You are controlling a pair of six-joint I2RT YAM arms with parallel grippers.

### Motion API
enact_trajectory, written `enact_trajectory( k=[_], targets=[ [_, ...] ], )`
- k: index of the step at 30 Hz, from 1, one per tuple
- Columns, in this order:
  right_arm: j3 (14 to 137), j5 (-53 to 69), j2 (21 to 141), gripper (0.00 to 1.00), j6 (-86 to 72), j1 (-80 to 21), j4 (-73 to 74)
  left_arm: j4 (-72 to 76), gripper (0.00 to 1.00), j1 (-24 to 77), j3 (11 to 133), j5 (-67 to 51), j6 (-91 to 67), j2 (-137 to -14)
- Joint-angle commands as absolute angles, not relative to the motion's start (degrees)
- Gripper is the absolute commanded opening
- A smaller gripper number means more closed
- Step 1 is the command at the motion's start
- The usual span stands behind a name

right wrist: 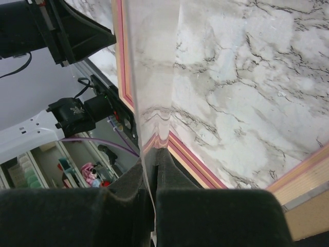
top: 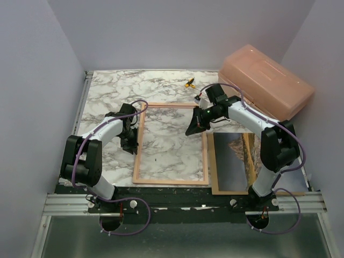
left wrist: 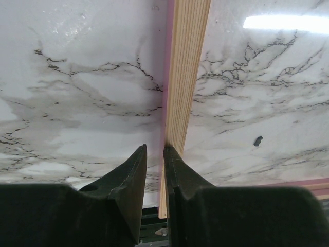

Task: Put the photo into the frame
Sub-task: Place the photo frame item in the photo frame.

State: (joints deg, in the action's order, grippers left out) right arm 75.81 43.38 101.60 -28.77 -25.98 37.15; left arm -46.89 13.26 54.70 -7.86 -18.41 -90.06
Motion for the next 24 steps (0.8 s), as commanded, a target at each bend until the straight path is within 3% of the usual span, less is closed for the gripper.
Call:
enact_trajectory(
  k=[1,9,17,24],
  targets=[
    [76.44,46.99,100.28,0.00,-30.51,-27.15,32.39,-45.44,0.22,14.33,53.53,-8.09,-18.46,-92.53],
    [74.51,50.68,101.36,0.00,-33.89,-27.14,25.45,-45.44,0.22,14.37,53.56,-8.10,-18.46,-92.47],
    [76.71,41.10,103.87,0.00,-29.68,-27.10,34.18,-45.53,0.22,14.33,53.61,-7.91,-18.46,-92.31],
    [76.01,47.29,99.50,0.01,-29.52,-27.13,29.96,-45.53,0.22,14.36,53.61,-7.87,-18.46,-92.44]
  ],
)
